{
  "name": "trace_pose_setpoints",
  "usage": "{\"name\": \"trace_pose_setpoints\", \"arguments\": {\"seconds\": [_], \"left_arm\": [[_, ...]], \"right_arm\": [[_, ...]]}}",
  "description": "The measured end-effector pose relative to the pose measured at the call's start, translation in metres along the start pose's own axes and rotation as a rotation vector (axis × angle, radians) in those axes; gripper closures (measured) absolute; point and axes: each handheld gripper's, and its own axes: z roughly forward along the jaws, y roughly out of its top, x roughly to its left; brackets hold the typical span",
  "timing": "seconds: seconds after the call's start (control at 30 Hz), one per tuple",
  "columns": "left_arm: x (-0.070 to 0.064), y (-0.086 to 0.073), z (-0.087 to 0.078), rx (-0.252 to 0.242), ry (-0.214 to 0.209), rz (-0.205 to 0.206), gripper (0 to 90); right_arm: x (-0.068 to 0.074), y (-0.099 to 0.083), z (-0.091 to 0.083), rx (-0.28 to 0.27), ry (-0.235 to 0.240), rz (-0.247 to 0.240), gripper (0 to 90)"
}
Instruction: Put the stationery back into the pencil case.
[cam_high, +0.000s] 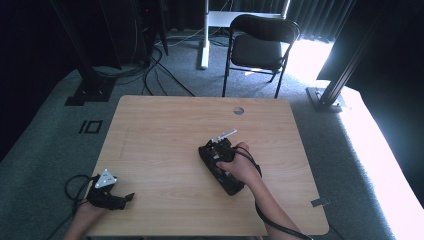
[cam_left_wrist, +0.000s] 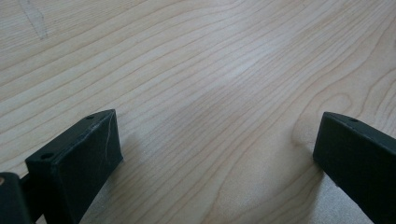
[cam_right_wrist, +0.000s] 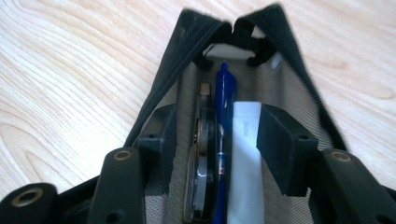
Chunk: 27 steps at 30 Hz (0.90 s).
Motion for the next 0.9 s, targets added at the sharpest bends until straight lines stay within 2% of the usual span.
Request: {"name": "trace_pose_setpoints", "arguments": {"seconds": [0.13, 0.37, 0.7, 0.83, 0.9], "left_arm": [[0.000, 0.000, 0.000, 0.000, 0.000, 0.000, 1.1], [0.000, 0.000, 0.000, 0.000, 0.000, 0.000, 1.1], [0.000, 0.000, 0.000, 0.000, 0.000, 0.000, 1.1], [0.000, 0.000, 0.000, 0.000, 0.000, 0.000, 1.1], [0.000, 0.000, 0.000, 0.000, 0.000, 0.000, 1.1]], "right_arm": [[-0.003, 0.001, -0.011, -0.036, 0.016, -0.005, 47.4], [-0.009, 0.002, -0.025, -0.108, 0.044, -0.003, 38.7], [-0.024, -0.004, -0.041, -0.181, 0.039, 0.033, 34.2], [-0.030, -0.006, -0.046, -0.230, 0.018, 0.071, 35.4], [-0.033, -0.008, -0.049, -0.239, 0.006, 0.074, 34.9]]}}
